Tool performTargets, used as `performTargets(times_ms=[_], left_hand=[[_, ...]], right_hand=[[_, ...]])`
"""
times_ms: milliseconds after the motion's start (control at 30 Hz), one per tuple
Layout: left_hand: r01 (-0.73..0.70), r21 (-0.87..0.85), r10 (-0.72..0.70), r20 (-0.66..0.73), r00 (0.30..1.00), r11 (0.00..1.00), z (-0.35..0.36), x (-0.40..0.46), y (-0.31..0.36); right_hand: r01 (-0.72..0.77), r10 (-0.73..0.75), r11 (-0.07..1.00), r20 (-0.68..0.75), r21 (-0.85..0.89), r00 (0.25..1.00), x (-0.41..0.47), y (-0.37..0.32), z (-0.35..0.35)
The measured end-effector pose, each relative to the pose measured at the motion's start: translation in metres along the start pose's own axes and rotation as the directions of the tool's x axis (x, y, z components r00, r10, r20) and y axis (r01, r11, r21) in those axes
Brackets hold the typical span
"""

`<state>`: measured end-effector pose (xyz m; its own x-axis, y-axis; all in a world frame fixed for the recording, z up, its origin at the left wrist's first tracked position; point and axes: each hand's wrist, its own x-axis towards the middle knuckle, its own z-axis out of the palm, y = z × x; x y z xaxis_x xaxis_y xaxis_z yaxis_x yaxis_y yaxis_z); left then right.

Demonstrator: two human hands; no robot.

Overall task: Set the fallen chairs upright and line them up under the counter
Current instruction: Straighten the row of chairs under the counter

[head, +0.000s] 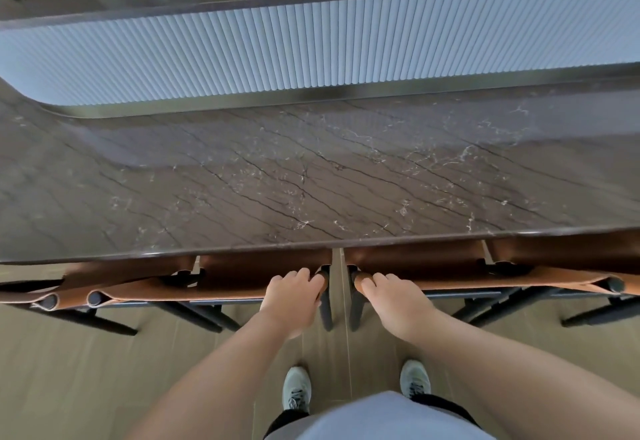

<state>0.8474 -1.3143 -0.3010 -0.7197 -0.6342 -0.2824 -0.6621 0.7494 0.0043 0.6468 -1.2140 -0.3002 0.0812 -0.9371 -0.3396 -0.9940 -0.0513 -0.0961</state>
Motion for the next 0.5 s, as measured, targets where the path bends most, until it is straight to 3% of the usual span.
performTargets(times_ms=[500], left_hand=[[-0.014,-0.029,0.014,0.012,1.000,0.999,-0.0002,0.0058,-0.0038]], right_hand=[[0.030,-0.029,0.999,-0.058,0.019,0.998,0.0081,0.0002,-0.0016]])
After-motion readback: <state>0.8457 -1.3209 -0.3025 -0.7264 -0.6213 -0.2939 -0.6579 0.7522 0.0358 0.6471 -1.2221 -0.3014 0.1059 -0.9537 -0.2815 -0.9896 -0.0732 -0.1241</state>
